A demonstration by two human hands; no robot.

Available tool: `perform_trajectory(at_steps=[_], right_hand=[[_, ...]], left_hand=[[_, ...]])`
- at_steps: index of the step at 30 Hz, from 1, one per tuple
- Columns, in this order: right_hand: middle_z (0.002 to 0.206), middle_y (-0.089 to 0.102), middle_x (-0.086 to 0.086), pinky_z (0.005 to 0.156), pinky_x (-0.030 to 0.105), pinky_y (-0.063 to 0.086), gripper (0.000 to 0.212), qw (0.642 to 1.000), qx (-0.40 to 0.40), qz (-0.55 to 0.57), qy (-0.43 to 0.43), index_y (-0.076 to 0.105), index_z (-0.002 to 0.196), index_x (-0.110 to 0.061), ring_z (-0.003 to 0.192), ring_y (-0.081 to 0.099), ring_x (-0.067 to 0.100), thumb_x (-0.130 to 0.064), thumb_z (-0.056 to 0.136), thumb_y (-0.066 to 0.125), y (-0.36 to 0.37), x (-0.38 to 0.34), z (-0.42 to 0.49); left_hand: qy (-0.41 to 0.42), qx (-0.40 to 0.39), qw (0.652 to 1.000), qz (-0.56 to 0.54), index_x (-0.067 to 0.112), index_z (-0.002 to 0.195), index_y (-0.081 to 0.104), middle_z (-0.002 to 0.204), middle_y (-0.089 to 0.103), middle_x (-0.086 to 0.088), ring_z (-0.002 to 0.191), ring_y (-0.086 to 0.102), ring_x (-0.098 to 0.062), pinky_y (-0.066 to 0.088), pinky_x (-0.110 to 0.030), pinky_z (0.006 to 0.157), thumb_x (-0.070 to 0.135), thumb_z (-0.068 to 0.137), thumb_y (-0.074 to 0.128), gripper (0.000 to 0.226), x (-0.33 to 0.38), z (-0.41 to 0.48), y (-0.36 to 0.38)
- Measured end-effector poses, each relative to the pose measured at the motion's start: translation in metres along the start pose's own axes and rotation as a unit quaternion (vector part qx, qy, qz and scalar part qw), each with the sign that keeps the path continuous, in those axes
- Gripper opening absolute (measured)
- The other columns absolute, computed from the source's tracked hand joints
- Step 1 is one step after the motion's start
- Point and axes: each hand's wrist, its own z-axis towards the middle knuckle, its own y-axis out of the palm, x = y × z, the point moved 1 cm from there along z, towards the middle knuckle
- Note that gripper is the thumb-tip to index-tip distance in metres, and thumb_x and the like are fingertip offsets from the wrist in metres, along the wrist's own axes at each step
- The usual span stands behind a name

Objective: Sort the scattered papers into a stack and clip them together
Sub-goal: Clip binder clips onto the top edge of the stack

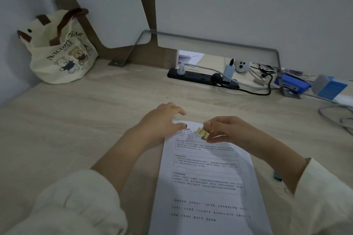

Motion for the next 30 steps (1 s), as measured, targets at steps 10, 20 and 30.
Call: perform_trajectory(at_steps=[10, 20, 30], right_hand=[[0.100, 0.068, 0.016, 0.086, 0.025, 0.055, 0.034, 0.995, -0.061, 0.019, 0.076, 0.065, 0.107, 0.002, 0.088, 0.067, 0.020, -0.025, 0.085, 0.064, 0.002, 0.017, 0.033], [0.102, 0.067, 0.016, 0.083, 0.018, 0.054, 0.034, 0.995, -0.051, 0.037, 0.083, 0.066, 0.106, 0.002, 0.086, 0.064, 0.014, -0.024, 0.085, 0.064, 0.001, 0.032, 0.039], [0.101, 0.069, 0.019, 0.085, 0.021, 0.054, 0.032, 0.996, -0.028, 0.051, 0.064, 0.068, 0.103, -0.001, 0.087, 0.066, 0.016, -0.027, 0.083, 0.065, 0.004, 0.036, 0.036]], left_hand=[[0.001, -0.092, 0.995, 0.047, 0.026, 0.122, 0.050, 0.125, 0.044, 0.007, 0.117, 0.039, -0.009, 0.040, -0.028, 0.092, 0.040, 0.080, 0.064, 0.046, -0.004, 0.035, 0.018], [-0.022, -0.202, 0.976, 0.083, 0.019, 0.119, 0.048, 0.123, 0.044, -0.001, 0.117, 0.037, -0.017, 0.039, -0.033, 0.098, 0.034, 0.079, 0.069, 0.047, 0.000, 0.063, 0.017], [-0.022, -0.248, 0.967, 0.047, 0.025, 0.110, 0.047, 0.107, 0.044, 0.004, 0.102, 0.045, -0.016, 0.043, -0.036, 0.094, 0.028, 0.076, 0.072, 0.042, -0.002, 0.073, 0.017]])
